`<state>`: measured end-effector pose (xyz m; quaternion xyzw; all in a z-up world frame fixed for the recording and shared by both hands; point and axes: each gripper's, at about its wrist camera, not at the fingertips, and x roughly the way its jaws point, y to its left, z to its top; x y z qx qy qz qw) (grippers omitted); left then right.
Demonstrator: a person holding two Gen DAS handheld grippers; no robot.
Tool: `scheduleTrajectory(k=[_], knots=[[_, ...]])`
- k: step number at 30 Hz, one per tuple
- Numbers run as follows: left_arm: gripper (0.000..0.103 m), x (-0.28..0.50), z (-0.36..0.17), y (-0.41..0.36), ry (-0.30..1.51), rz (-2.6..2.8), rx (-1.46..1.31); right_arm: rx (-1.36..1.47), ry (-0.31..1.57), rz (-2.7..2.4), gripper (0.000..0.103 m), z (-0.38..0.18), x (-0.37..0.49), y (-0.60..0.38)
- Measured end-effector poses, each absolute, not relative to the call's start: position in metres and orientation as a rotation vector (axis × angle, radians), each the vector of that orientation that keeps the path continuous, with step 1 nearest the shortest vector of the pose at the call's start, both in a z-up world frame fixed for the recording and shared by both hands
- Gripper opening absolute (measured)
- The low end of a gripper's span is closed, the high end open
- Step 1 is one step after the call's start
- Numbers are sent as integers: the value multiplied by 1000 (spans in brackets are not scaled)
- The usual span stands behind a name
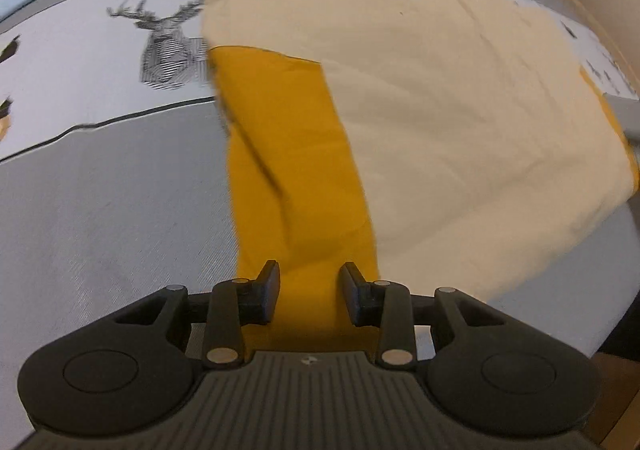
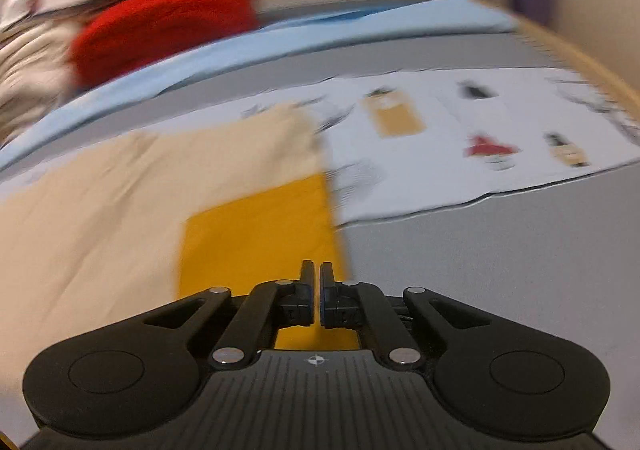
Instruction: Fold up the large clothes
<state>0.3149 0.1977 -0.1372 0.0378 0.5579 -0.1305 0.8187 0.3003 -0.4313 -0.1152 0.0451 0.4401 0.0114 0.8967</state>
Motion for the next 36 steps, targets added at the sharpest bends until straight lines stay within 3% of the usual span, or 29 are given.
scheduleTrajectory(k=[2, 6, 11, 15, 18, 19, 20, 22, 25, 29, 33, 36], knots=[[38, 306, -137, 205, 1191, -269, 70, 7, 1066, 22, 2, -138, 294, -428], [41, 293, -156, 208, 1255, -221, 187, -77, 1108, 9, 1, -144, 275, -433], [41, 276, -106, 210, 1140, -127, 158, -173, 1146, -151, 2, -136, 258, -448], [41, 245, -47, 208, 939, -84, 60, -57, 906, -216, 5, -71, 234, -454], [41, 219, -17, 196, 813, -81, -49, 91, 696, -217, 19, -21, 206, -450], [41, 211, -15, 193, 787, -91, -105, 155, 628, -207, 29, -8, 194, -447], [41, 205, -17, 191, 769, -96, -167, 206, 583, -198, 37, -2, 187, -445], [41, 199, -30, 184, 763, -93, -283, 310, 513, -184, 42, -2, 170, -438], [41, 194, -72, 182, 840, -41, -533, 336, 516, -197, 42, -37, 158, -429], [44, 202, -118, 187, 938, 38, -703, 414, 668, -282, 42, -83, 175, -432], [62, 215, -143, 206, 1004, 89, -783, 414, 783, -298, 42, -113, 189, -436], [68, 220, -156, 221, 1024, 130, -828, 521, 833, -316, 42, -135, 196, -442]])
